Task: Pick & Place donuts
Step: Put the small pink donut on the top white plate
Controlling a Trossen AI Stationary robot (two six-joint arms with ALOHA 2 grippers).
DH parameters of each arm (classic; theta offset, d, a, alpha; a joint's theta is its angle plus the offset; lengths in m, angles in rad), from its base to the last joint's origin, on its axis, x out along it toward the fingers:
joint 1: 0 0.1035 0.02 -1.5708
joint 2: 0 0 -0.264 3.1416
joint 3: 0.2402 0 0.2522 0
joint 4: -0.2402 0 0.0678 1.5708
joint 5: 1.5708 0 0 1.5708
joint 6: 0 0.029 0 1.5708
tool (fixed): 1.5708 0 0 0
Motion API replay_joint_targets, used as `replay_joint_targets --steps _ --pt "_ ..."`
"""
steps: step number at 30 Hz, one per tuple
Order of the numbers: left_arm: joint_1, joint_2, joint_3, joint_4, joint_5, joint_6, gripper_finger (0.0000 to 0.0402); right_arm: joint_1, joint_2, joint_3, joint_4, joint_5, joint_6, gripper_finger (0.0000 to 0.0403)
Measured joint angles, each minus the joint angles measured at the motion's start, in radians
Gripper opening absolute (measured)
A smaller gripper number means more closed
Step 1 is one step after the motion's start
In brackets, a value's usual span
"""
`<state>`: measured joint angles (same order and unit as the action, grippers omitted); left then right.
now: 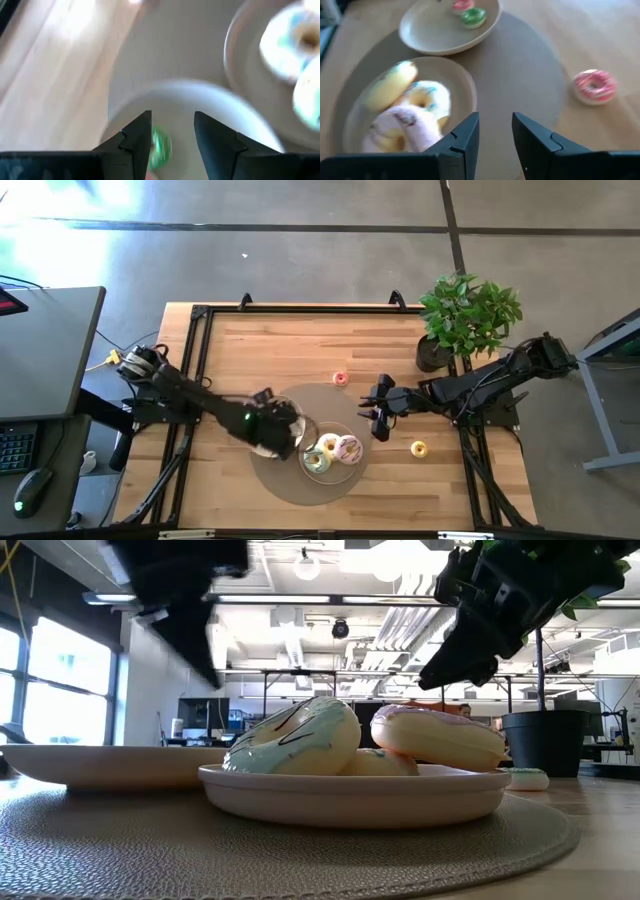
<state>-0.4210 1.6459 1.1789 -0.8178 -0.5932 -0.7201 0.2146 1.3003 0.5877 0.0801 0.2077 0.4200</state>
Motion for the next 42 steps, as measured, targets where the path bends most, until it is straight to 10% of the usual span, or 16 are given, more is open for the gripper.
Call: replay_joint_targets --steps 16,35,42 --pt "0.405 0.119 0.054 0.587 0.420 0.538 0.0145 0.022 0.000 -0.001 -0.329 -0.127 0.130 0.0113" --pt "0.499 0.419 0.063 0.836 0.287 0.619 0.0143 0.022 0.000 -0.002 -0.457 -0.065 0.148 0.0113" --pt "0.499 0.438 0.063 0.856 0.240 0.620 0.0067 0.022 0.000 -0.002 -0.456 -0.065 0.139 0.0113"
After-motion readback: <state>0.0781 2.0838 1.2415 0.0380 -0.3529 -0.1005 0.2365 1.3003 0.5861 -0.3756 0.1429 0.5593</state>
